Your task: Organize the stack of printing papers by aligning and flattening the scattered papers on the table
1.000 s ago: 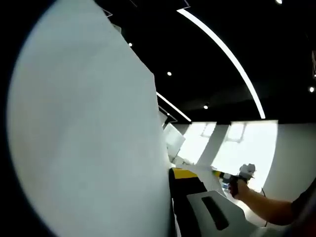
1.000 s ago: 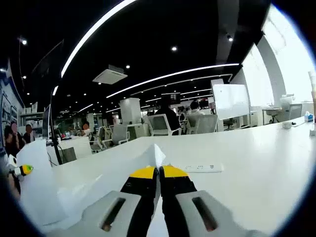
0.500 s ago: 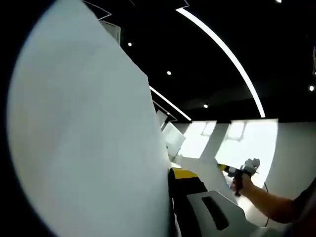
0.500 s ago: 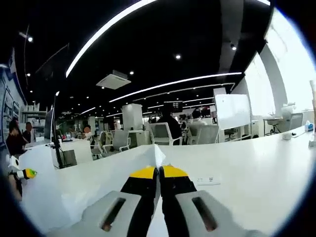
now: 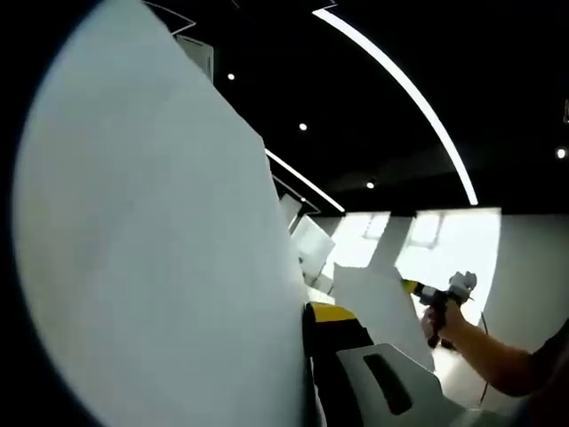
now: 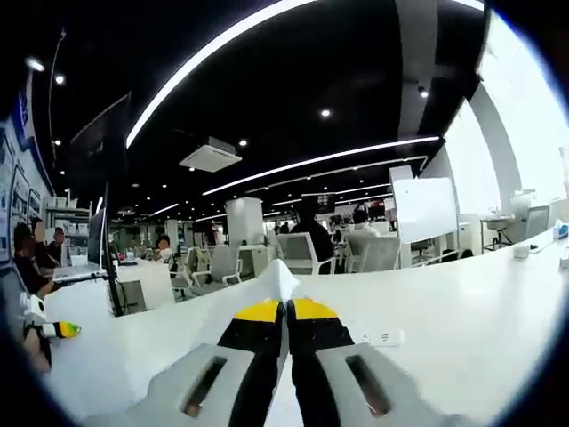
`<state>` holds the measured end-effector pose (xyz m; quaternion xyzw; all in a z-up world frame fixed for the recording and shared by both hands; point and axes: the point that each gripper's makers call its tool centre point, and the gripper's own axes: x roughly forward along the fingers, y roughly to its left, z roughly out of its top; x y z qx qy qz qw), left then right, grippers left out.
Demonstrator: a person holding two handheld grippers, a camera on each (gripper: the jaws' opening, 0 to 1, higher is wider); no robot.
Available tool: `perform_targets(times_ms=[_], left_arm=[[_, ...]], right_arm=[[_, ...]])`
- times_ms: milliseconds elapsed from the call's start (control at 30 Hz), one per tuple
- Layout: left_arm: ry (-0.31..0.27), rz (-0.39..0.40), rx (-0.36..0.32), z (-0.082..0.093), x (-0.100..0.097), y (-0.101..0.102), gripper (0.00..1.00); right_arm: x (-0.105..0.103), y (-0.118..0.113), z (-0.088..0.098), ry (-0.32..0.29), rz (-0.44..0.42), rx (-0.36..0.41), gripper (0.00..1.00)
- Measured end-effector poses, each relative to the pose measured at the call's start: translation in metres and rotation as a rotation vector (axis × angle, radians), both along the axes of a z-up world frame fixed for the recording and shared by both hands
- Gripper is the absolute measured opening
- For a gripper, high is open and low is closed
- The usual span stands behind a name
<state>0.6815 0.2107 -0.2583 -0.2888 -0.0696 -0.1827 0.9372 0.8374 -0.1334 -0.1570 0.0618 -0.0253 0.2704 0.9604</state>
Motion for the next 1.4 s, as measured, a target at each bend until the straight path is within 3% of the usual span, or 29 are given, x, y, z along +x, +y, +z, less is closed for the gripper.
perform_targets(times_ms=[967, 1400], left_arm=[[0.005, 0.016, 0.023, -0.001, 0.002, 0.003, 0.07], [-0.002, 0.004, 0.016, 0.0, 0.001, 0.002, 0.07]], right_arm=[[-0.027, 0.016, 0.044, -0.071, 0.074, 0.025, 0.0], [-0.052, 0.032, 0.076, -0.125, 0.133, 0.057, 0.0]])
